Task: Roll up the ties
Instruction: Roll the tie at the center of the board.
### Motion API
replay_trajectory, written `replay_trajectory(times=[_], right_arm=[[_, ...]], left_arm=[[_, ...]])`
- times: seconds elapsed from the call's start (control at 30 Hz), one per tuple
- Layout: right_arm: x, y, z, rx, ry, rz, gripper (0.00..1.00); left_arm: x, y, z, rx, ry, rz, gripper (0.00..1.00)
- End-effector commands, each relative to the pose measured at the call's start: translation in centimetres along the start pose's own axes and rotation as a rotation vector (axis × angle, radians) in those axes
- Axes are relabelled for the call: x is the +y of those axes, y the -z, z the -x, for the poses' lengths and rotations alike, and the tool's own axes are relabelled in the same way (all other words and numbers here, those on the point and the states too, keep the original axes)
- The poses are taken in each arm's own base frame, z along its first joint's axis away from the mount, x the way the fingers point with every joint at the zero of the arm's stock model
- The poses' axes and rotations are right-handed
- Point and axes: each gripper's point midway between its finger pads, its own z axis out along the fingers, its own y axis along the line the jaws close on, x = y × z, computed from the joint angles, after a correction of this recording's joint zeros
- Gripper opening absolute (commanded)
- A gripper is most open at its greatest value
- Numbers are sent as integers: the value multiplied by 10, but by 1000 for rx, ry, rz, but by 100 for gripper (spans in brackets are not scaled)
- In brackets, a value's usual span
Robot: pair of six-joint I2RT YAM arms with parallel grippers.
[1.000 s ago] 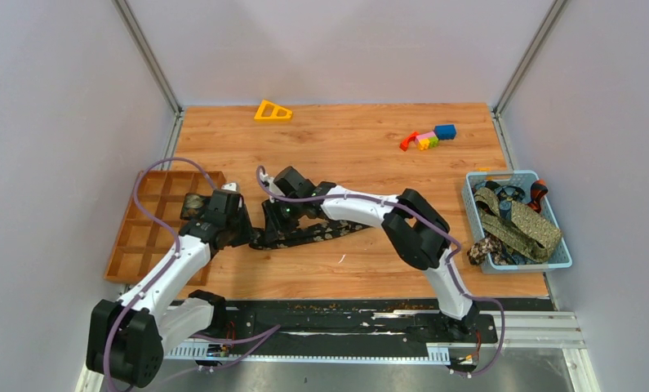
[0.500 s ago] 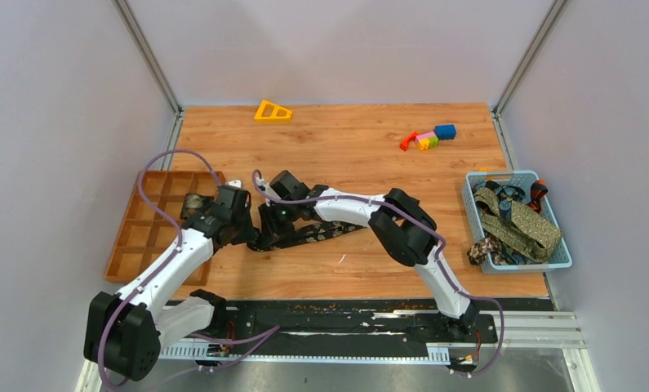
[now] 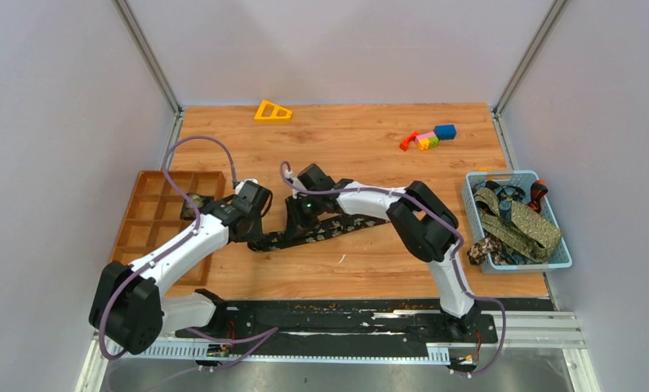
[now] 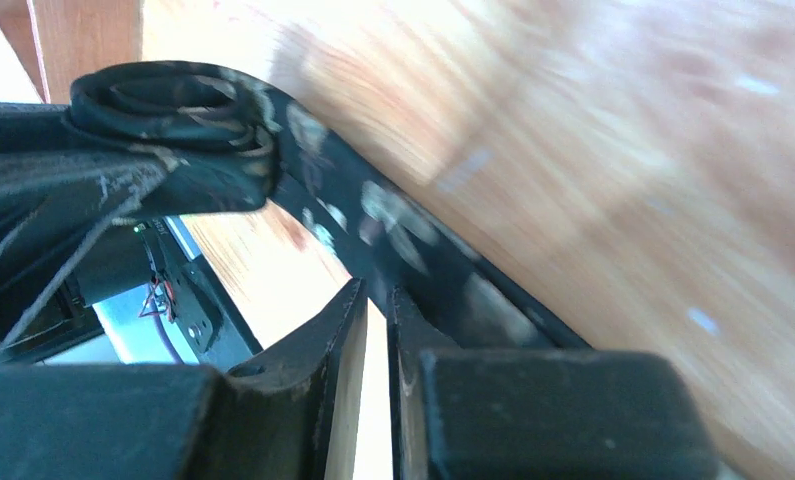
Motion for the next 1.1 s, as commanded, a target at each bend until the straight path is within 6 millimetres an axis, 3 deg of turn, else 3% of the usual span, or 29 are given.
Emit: replay_trajectory(times=[0.0,0.27,0.57,0.8,1.07], right_arm=[[9,58,35,-143,56,41,14],[-12,120,41,-245,17,-10,15],[-33,167,39,-315,-21,-68,15],[-35,184,33,-332,-19,-82,15],[-38,189,29,-331,-21,-91,15]], left_arm=[[4,4,14,-49,-23,92,9],[-3,1,16,-67,-82,188,10],[-19,-7,13,-57,-144,245,10],[-39,-17,8,-38,-179,250,9],[-61,-22,7,-31,-214,233,13]])
